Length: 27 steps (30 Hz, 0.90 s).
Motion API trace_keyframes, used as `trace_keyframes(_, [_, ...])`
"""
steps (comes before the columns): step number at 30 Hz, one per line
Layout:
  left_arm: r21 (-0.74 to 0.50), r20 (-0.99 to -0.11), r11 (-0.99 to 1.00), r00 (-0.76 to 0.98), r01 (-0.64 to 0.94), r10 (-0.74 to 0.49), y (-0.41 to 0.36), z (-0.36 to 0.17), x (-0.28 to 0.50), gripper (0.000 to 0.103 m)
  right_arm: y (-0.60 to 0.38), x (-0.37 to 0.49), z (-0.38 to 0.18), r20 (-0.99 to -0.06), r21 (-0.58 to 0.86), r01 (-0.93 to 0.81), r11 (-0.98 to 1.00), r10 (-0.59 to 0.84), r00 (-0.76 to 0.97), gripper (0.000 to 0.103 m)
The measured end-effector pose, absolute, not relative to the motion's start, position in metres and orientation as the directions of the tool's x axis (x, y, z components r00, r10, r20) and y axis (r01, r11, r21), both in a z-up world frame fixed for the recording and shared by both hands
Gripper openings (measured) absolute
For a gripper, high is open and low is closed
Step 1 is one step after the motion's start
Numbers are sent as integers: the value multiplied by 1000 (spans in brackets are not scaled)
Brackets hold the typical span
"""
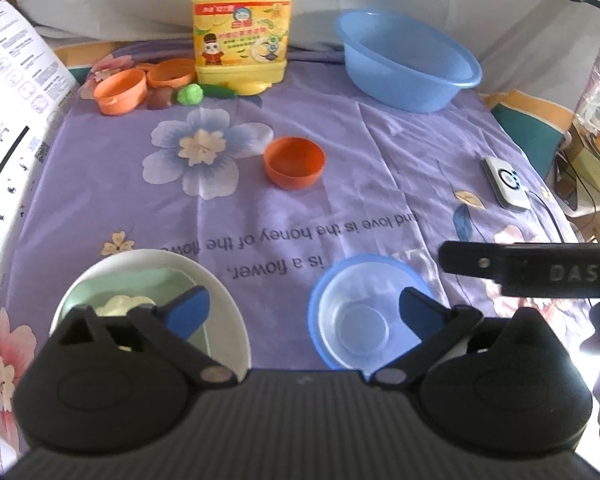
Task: Organize plates and bowls
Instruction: 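Move both grippers to the orange cup and close them on its rim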
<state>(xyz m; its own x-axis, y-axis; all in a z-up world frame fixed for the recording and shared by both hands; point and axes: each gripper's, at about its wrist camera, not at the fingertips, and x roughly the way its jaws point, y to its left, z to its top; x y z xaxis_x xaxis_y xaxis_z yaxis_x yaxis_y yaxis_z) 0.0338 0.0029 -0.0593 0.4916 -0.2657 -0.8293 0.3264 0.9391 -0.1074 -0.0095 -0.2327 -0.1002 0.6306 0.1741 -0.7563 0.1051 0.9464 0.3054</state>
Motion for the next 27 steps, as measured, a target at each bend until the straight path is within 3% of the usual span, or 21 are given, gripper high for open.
trace_keyframes(20, [-71, -823, 968, 535, 242, -194, 1, -82, 142, 103, -237, 96, -100, -740, 369, 123, 921, 212, 639, 97])
trace_keyframes(23, [-83, -826, 969, 528, 231, -197, -1, -89, 160, 101, -233, 119, -107, -740, 390, 123, 913, 231, 631, 92])
trace_keyframes(27, [-108, -829, 969, 517, 224, -212, -3, -100, 178, 92, -226, 143, -117, -746, 412, 116, 904, 261, 613, 78])
